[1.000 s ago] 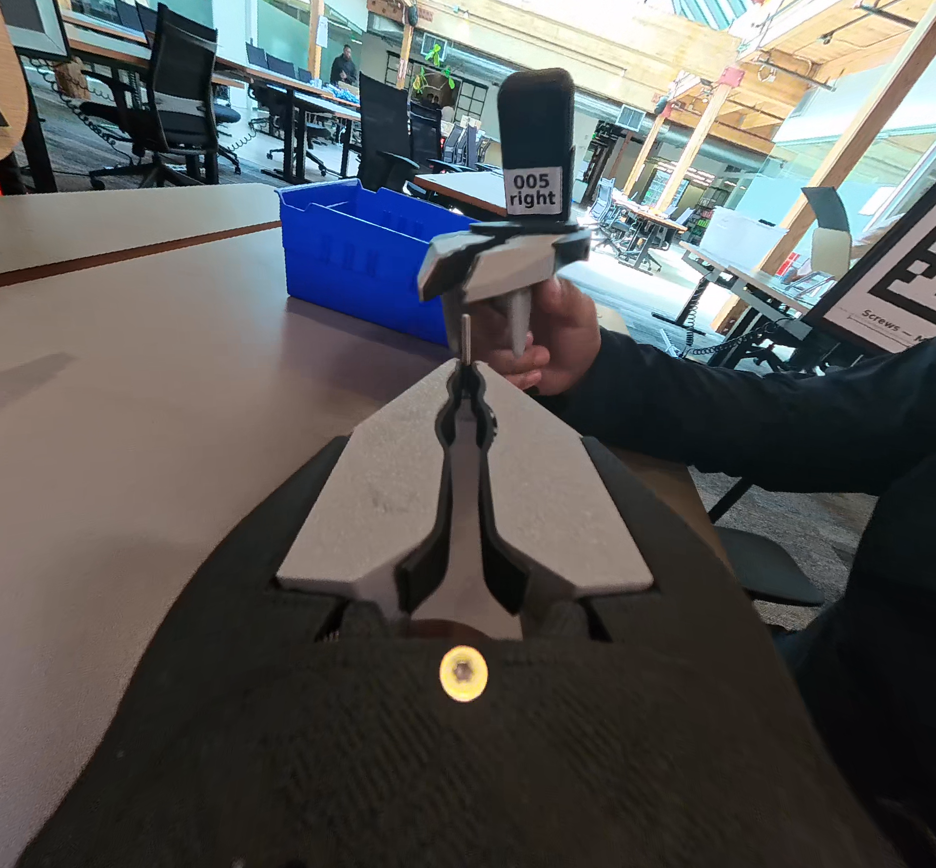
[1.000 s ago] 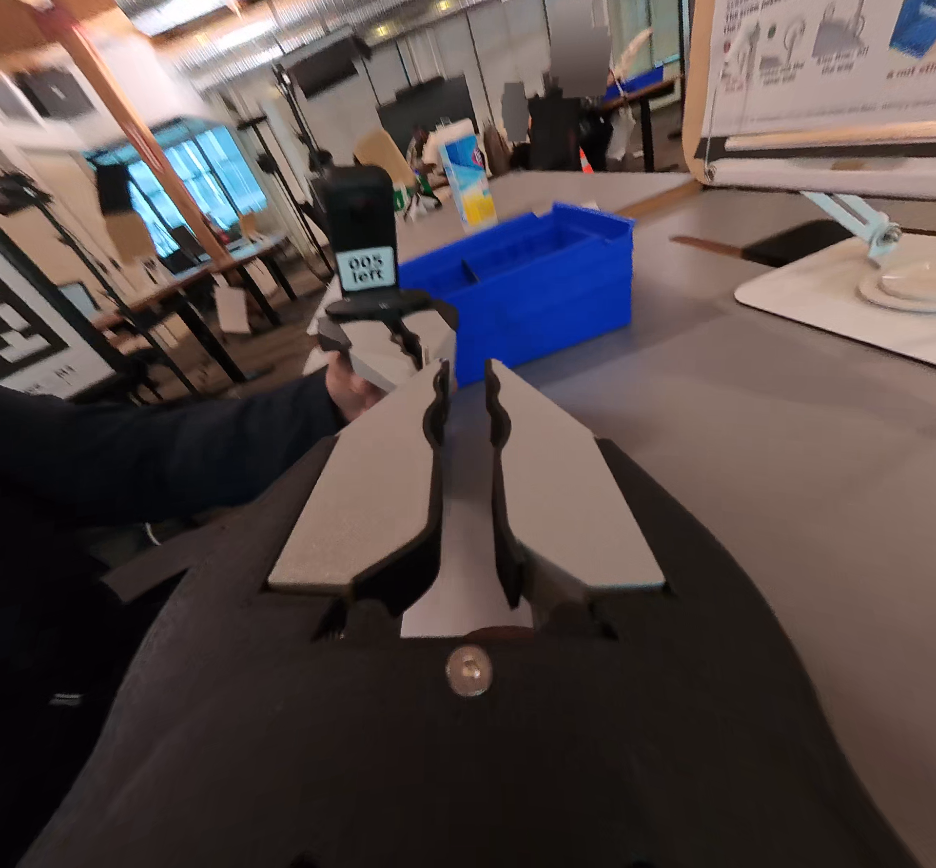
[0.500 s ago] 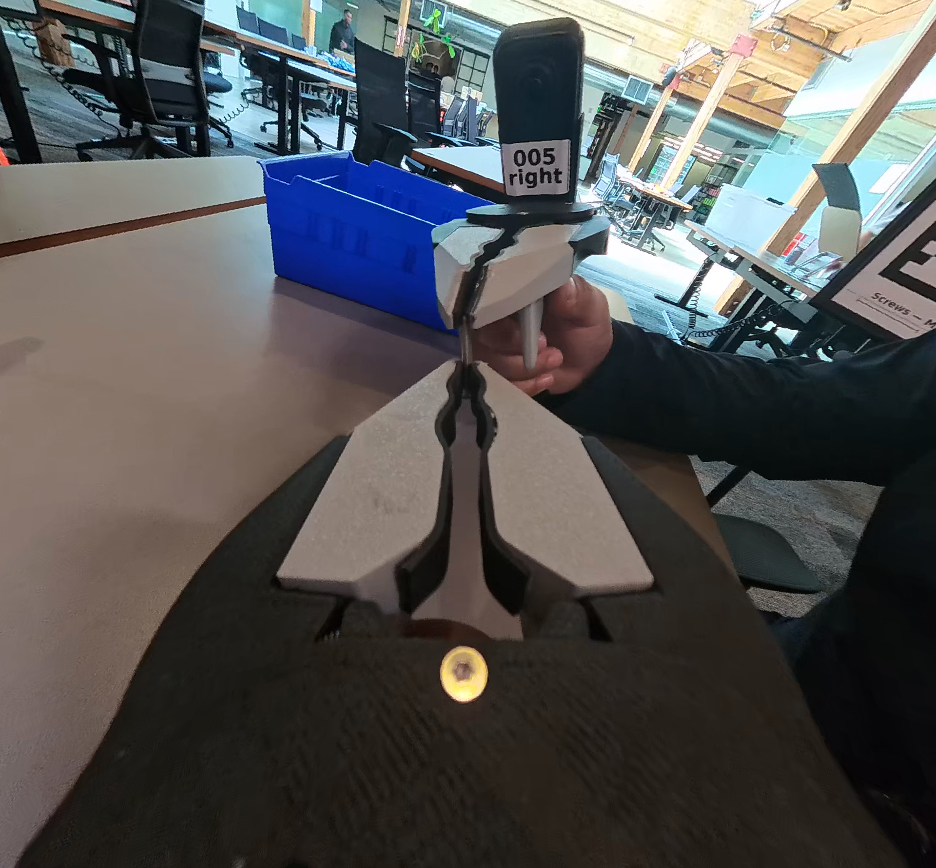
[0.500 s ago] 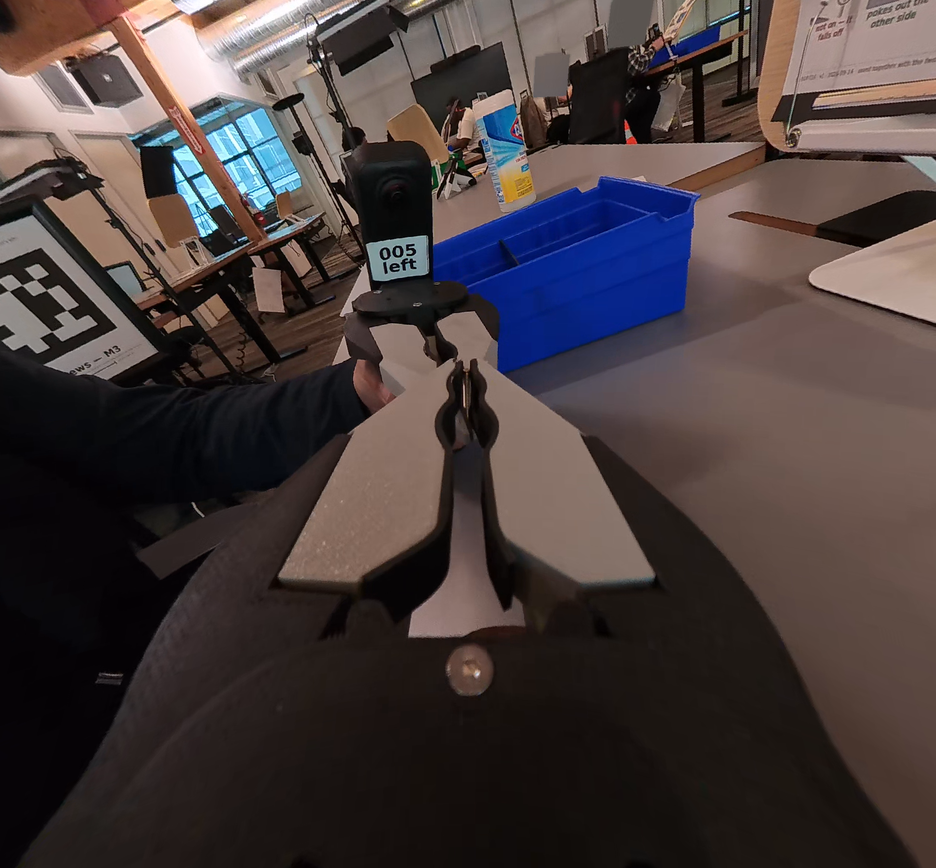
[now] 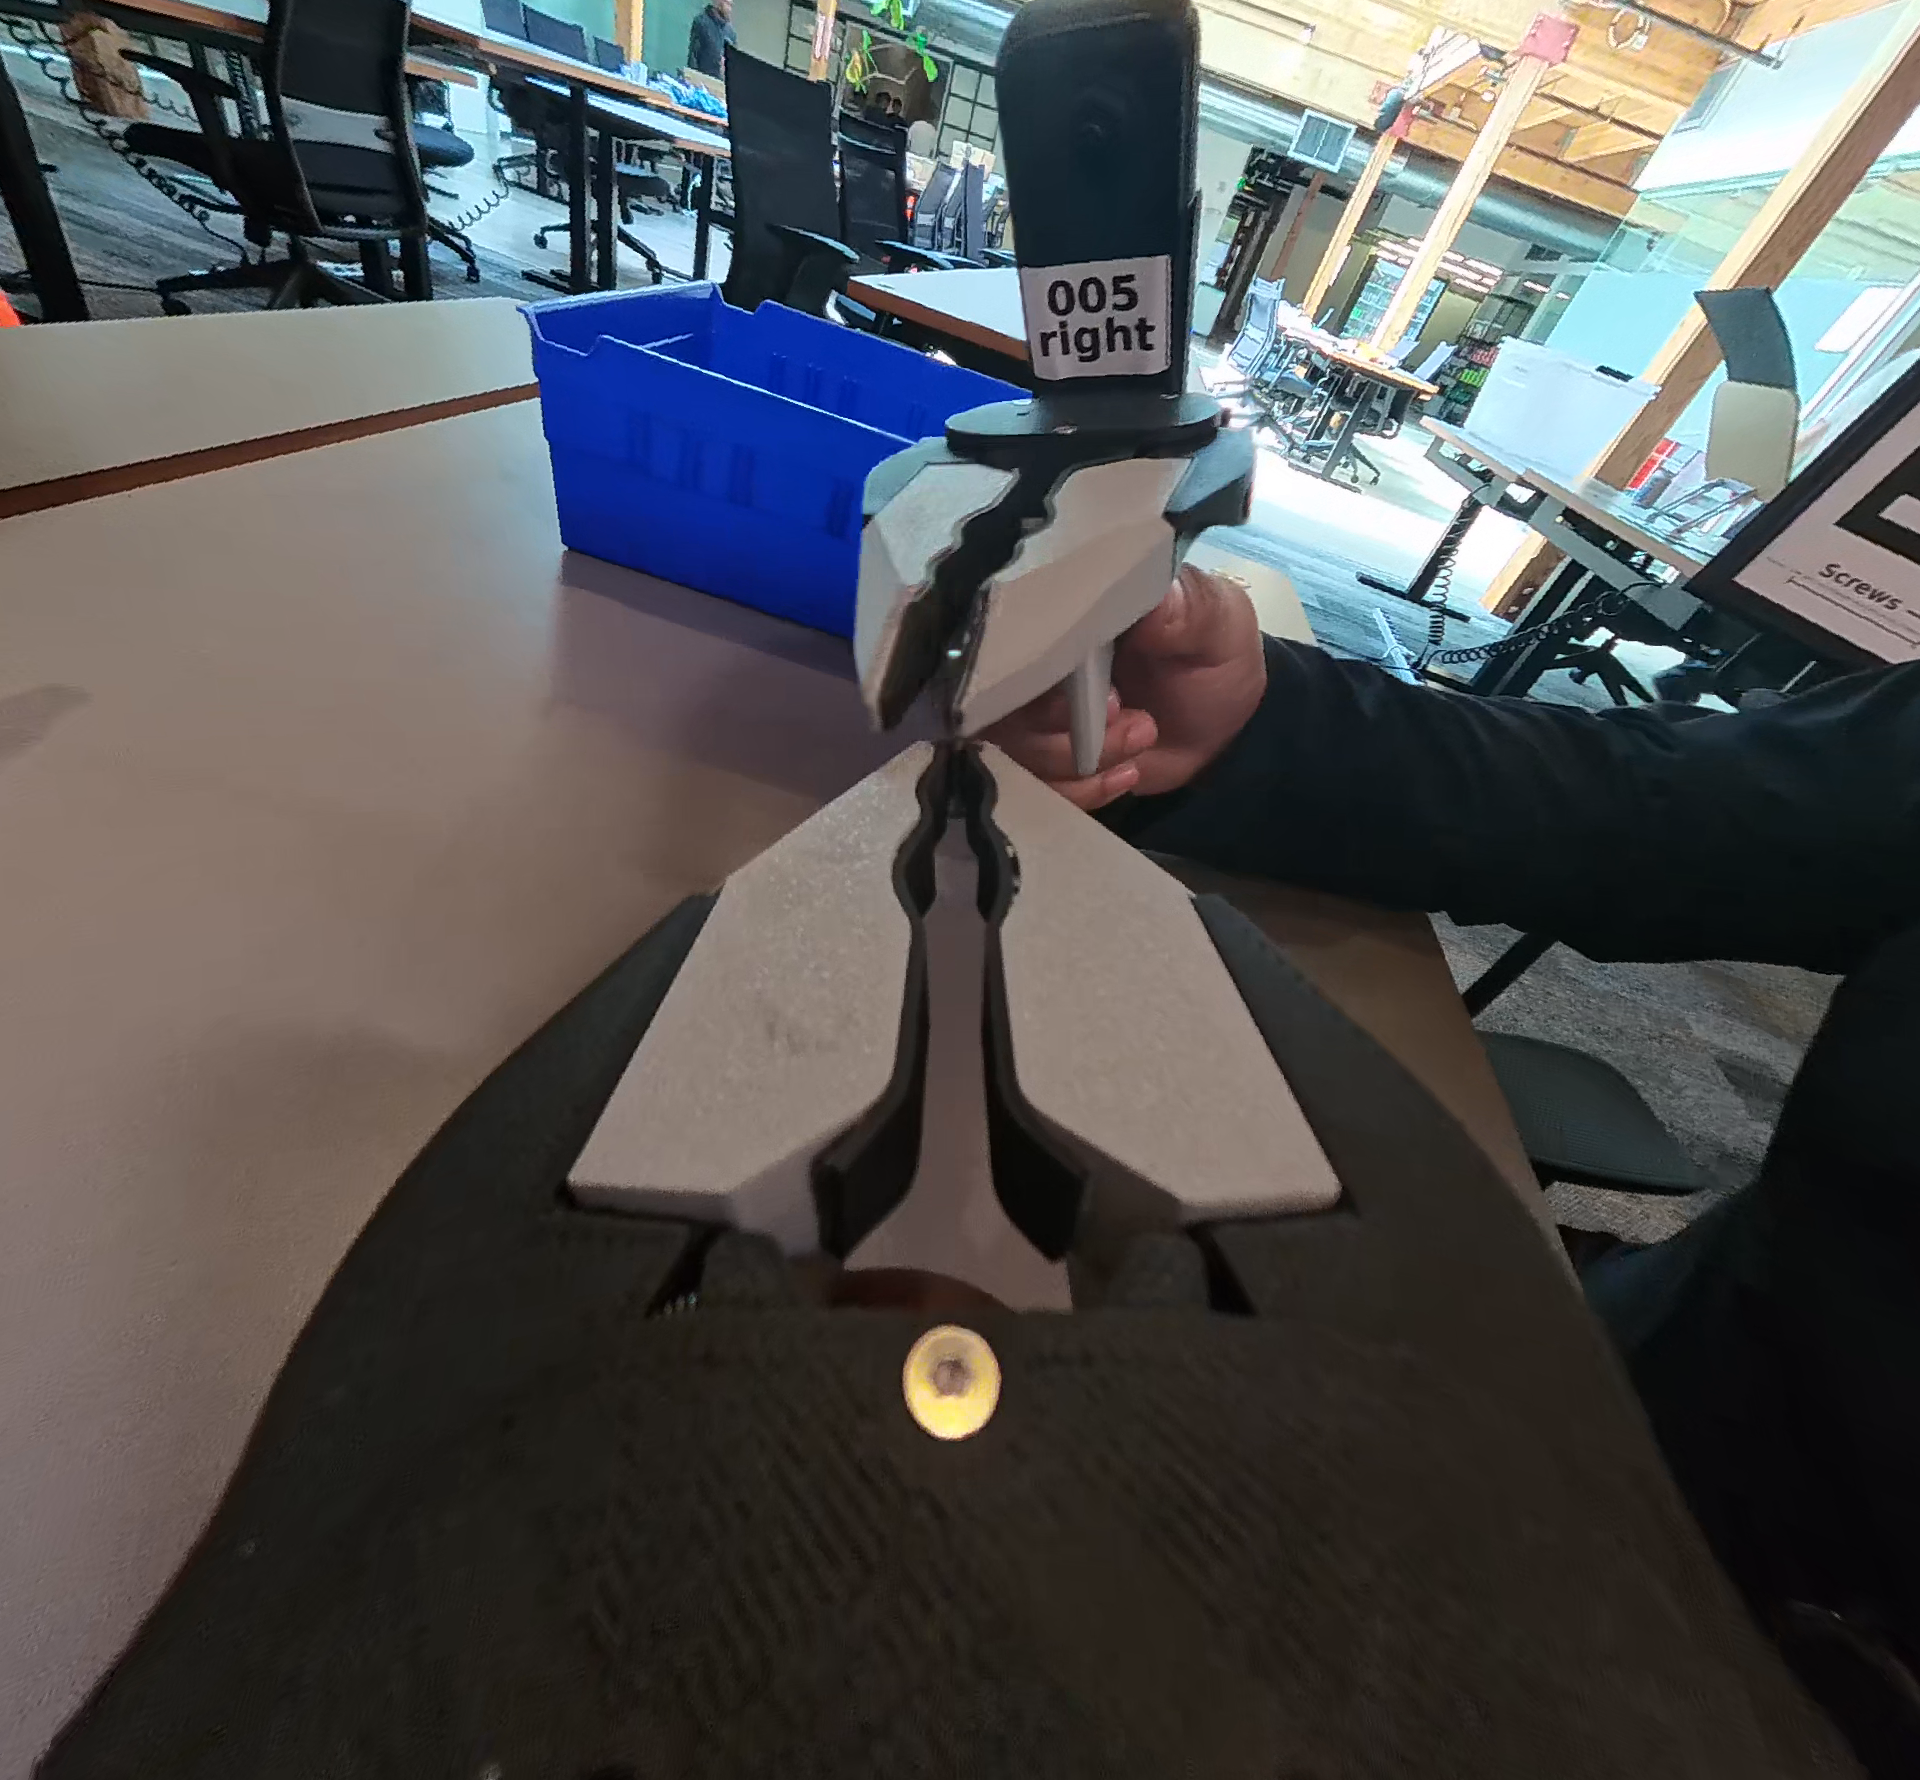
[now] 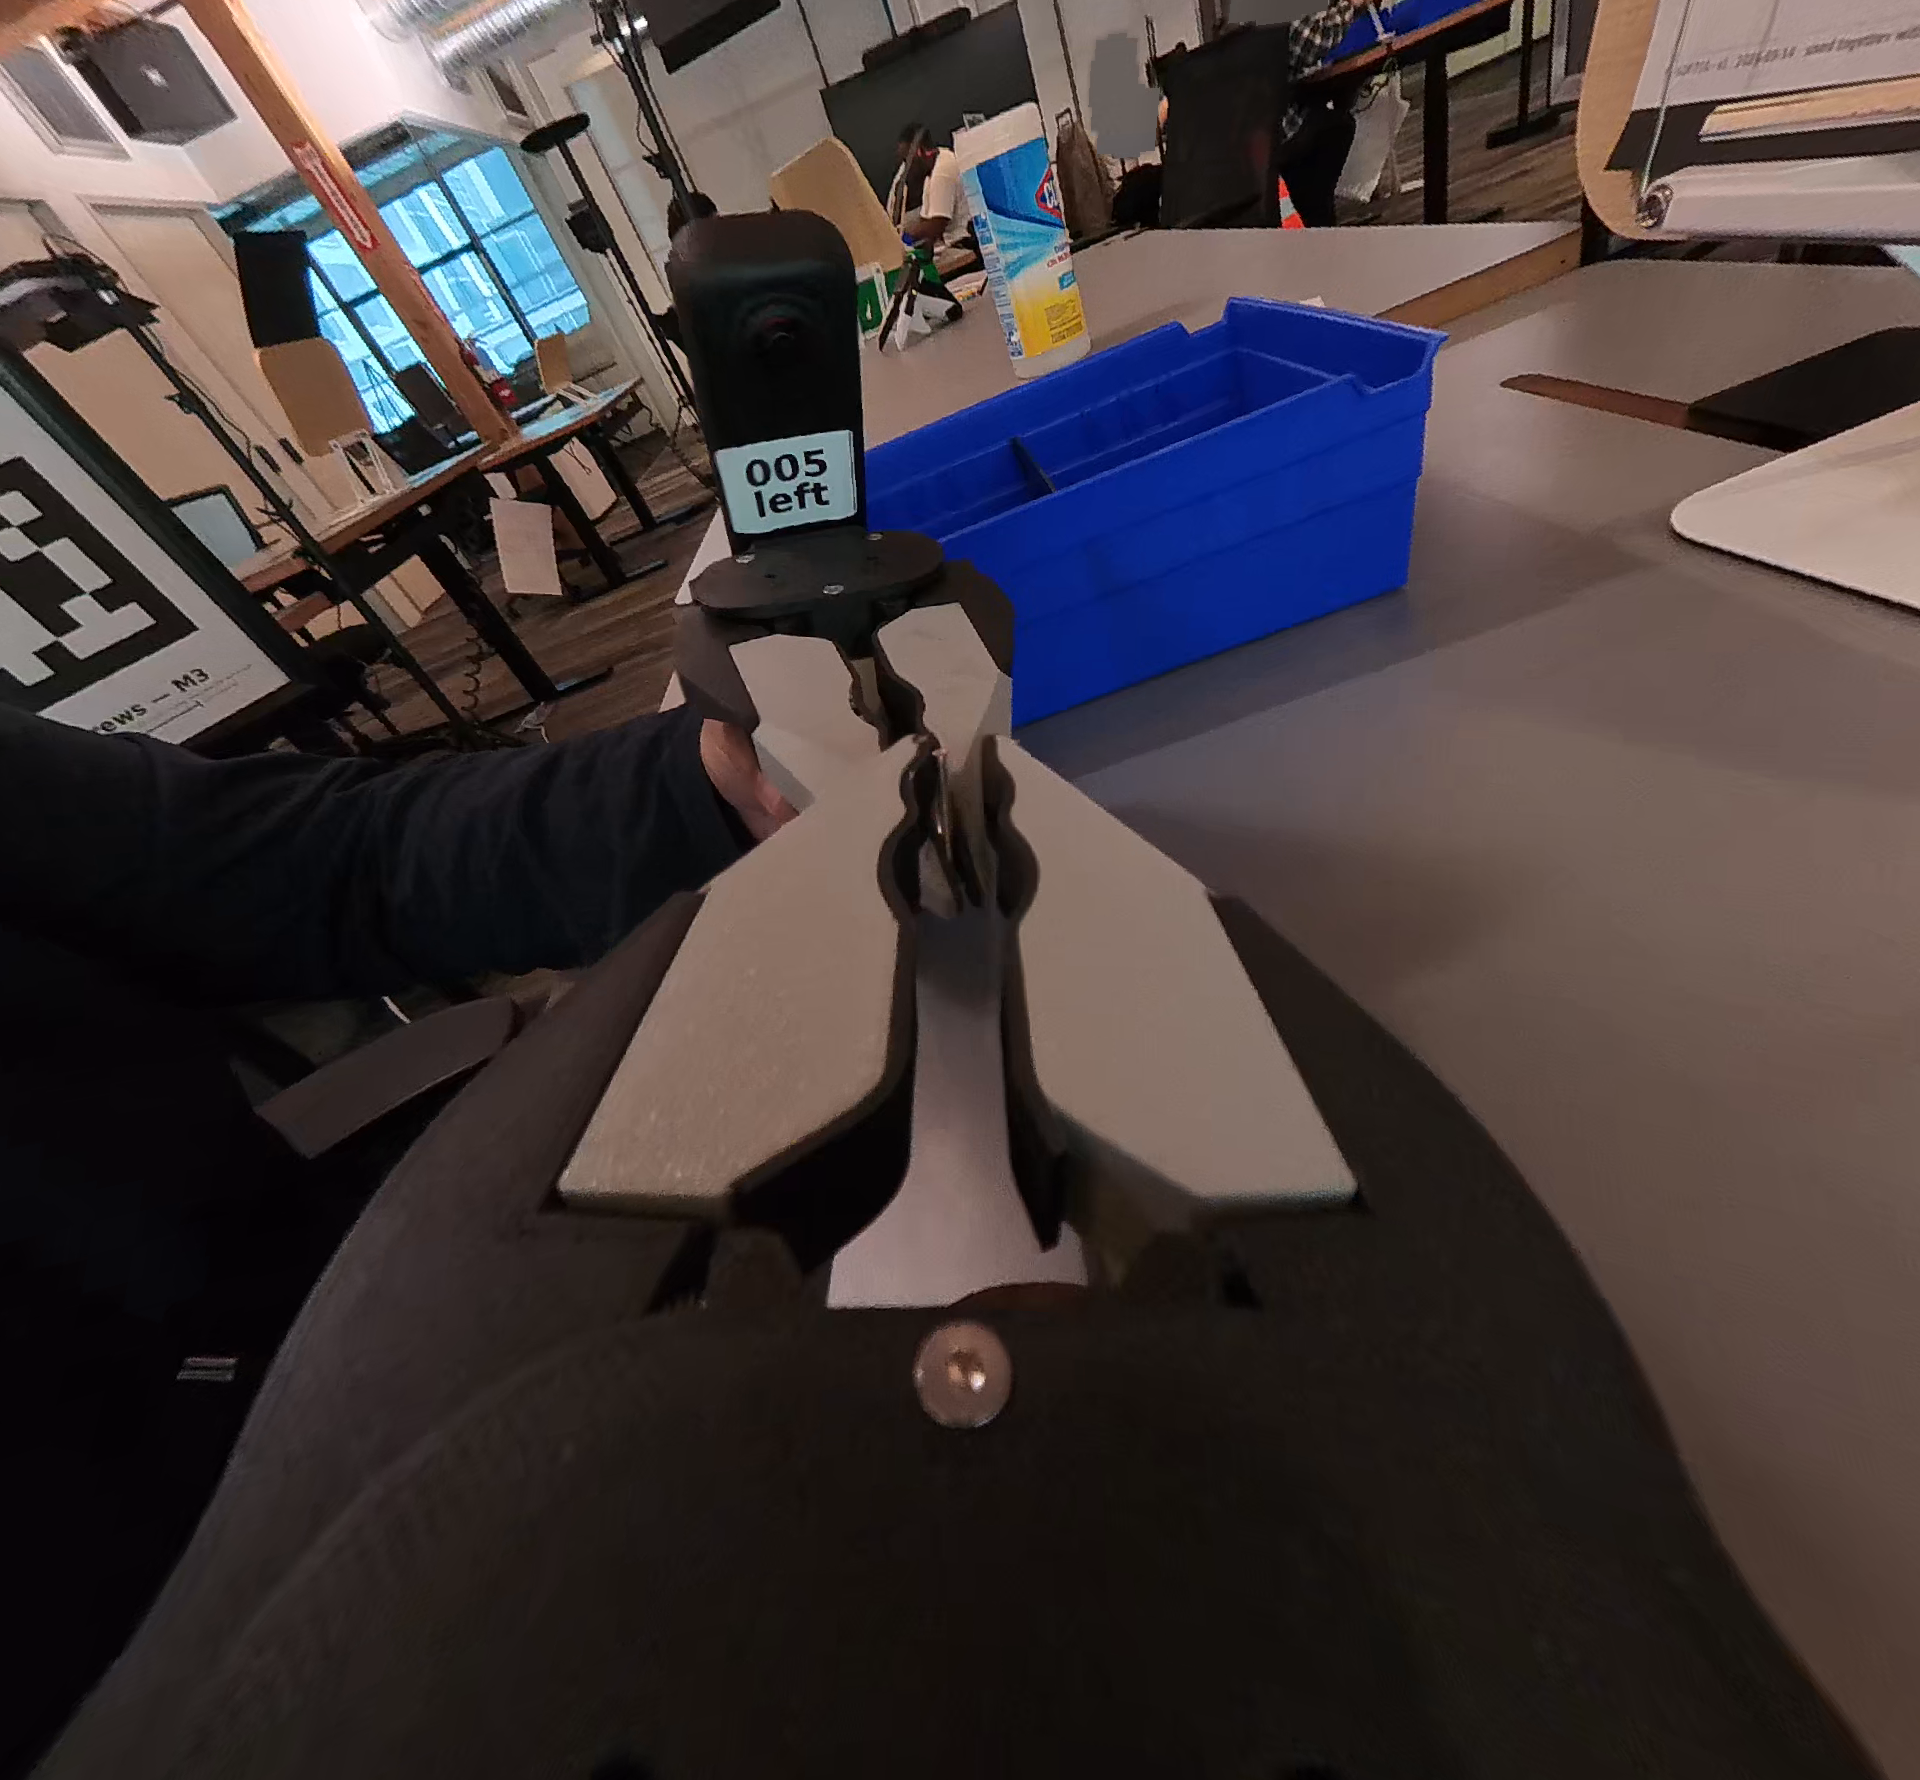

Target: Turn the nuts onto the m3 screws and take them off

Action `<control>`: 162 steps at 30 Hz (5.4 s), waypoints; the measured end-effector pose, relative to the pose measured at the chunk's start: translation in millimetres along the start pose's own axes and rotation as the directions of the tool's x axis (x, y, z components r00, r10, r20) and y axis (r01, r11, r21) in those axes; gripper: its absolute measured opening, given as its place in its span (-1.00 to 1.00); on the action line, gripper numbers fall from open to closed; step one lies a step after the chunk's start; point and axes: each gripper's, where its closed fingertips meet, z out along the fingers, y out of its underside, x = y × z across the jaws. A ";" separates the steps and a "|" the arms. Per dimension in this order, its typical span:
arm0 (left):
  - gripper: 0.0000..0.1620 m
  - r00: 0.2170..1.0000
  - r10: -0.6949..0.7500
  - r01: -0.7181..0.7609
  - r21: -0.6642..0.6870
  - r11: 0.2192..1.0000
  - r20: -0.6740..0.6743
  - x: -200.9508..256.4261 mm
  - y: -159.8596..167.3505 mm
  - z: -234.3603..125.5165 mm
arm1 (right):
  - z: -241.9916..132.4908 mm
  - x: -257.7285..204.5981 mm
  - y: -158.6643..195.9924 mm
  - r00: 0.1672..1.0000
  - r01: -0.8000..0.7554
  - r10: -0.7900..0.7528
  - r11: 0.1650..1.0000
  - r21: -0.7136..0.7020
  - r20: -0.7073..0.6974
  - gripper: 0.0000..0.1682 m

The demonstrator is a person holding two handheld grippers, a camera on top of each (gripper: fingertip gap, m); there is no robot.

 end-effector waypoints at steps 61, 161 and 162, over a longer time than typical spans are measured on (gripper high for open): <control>-1.00 0.998 -0.004 -0.001 0.082 0.997 0.065 -9.9 -18.7 -12.1 | 6.1 58.0 114.7 0.900 0.129 -0.361 0.756 -0.642 -0.244 -0.97; -1.00 0.998 0.003 -0.011 0.132 0.991 0.055 -2.7 -33.3 -19.6 | 13.8 68.8 102.2 0.920 0.067 -0.273 0.818 -0.571 -0.283 -0.95; -1.00 0.999 0.003 -0.011 0.132 0.991 0.054 -2.5 -33.4 -19.7 | 11.6 67.3 100.3 0.923 0.065 -0.265 0.824 -0.563 -0.280 -0.94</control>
